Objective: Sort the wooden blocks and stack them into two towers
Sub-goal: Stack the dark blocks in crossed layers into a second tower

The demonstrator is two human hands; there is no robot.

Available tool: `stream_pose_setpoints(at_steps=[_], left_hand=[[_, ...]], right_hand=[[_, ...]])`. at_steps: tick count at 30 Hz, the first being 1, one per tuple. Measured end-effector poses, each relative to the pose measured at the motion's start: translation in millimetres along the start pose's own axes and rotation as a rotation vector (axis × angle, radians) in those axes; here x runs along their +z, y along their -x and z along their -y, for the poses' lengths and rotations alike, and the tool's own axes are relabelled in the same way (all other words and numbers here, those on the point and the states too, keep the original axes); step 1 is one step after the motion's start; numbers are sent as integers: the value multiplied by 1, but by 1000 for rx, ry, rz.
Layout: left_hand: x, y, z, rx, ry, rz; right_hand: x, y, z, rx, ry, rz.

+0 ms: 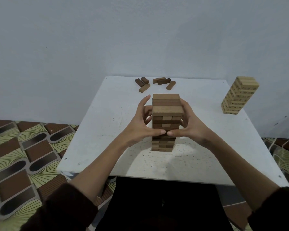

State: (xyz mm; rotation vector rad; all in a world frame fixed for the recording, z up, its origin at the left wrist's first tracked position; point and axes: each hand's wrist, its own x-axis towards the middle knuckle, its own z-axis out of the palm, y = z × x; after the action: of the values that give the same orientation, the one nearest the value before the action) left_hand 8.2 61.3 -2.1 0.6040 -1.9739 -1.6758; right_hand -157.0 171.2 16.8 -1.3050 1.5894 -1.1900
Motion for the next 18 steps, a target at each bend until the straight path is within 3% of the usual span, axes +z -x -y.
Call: stream_pose_setpoints(at_steps=[18], left_hand=[[0, -2, 8, -22, 12, -21]], right_hand=[[-1, 0, -8, -4, -58, -4]])
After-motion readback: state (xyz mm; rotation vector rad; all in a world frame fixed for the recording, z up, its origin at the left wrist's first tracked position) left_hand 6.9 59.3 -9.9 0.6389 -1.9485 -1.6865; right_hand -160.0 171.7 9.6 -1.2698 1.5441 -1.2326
